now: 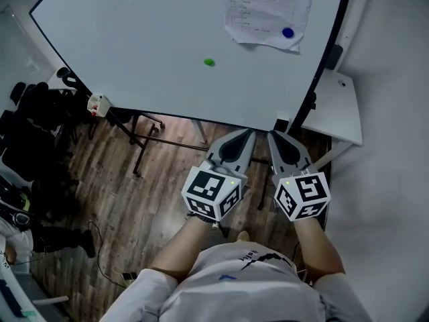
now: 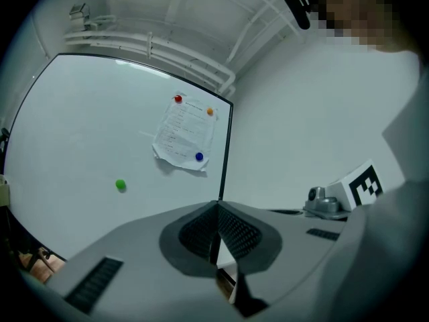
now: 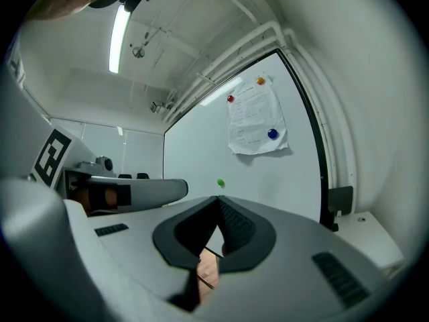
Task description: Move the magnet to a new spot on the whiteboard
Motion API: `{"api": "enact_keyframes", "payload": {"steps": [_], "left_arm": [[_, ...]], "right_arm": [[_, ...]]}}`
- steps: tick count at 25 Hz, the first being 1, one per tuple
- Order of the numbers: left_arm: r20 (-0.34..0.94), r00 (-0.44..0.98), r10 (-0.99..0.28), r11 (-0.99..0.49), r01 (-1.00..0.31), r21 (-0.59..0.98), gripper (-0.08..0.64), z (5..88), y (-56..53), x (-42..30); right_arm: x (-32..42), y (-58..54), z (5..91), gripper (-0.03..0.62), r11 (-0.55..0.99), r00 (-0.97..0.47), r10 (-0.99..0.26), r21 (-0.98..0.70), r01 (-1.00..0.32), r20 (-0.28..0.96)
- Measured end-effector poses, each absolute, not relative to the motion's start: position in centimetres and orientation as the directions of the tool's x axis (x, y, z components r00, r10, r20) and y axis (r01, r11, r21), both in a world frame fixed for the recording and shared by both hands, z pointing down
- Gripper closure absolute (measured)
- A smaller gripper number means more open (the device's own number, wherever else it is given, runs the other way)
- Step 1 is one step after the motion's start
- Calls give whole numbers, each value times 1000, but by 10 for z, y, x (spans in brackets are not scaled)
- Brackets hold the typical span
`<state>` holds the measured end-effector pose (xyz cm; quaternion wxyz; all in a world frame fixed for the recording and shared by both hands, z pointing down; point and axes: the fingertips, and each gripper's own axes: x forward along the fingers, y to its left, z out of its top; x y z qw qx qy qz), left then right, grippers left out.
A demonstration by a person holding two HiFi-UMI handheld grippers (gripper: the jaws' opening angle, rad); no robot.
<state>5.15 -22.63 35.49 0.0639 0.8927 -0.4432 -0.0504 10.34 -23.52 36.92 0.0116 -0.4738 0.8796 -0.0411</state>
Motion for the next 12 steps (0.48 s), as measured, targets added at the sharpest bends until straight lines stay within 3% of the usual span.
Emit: {"api": "enact_keyframes", "payload": {"steps": [12], "left_arm": [[-30,598,-801,-595,-788,160,549,355,-231,54]], "right_arm": [[104,-241,367,578,555,-557,-830,-75,-829,16]]}}
